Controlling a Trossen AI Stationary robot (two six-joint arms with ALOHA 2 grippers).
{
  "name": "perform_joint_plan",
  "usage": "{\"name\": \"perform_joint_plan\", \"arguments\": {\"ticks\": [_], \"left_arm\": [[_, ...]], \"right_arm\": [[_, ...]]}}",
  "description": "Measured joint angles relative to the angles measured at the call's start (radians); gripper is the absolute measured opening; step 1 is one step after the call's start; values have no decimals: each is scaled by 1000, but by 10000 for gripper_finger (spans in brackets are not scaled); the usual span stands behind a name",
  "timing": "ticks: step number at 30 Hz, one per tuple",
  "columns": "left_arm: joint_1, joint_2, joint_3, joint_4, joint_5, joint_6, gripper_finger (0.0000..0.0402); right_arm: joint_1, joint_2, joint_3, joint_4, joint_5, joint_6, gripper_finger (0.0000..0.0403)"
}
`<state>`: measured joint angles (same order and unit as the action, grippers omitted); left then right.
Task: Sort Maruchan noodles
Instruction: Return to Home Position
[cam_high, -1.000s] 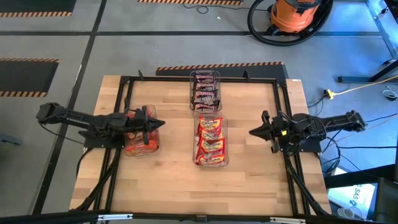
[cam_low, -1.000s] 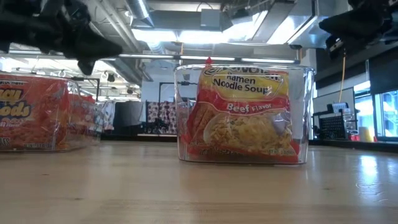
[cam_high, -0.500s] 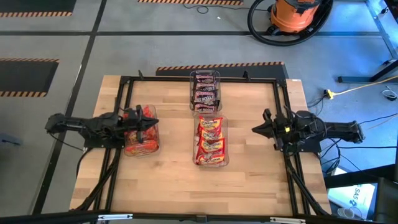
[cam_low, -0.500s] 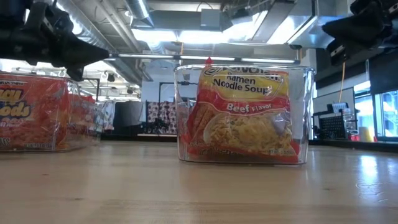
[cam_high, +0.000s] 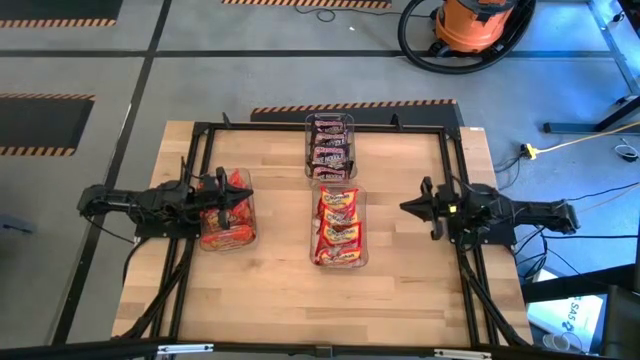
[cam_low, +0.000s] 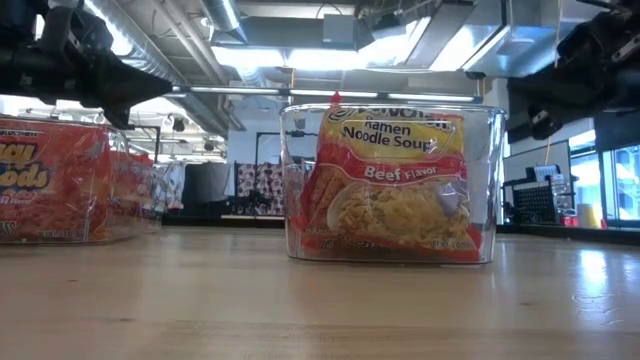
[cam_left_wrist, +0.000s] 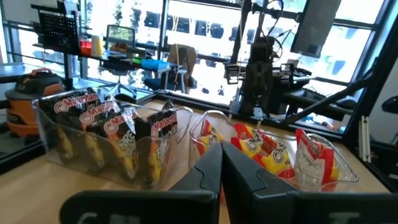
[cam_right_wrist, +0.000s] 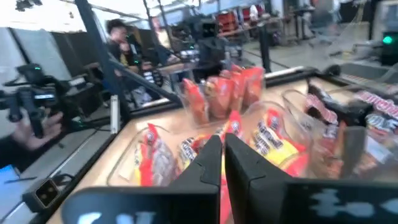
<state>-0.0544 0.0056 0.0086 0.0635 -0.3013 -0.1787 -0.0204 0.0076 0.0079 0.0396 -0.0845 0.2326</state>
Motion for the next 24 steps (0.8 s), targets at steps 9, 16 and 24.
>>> {"name": "perform_joint_plan", "arguments": {"ticks": [9,16,24], "left_arm": [[0,0,0,-5,-2,0,2],[0,0,0,-5,-1,0,2],[0,0,0,-4,-1,-1,2]], "right_arm": [[0,30,2,-22,88,23,1],[0,29,2,-23,92,24,1],[0,29,2,-24,92,24,1]]}}
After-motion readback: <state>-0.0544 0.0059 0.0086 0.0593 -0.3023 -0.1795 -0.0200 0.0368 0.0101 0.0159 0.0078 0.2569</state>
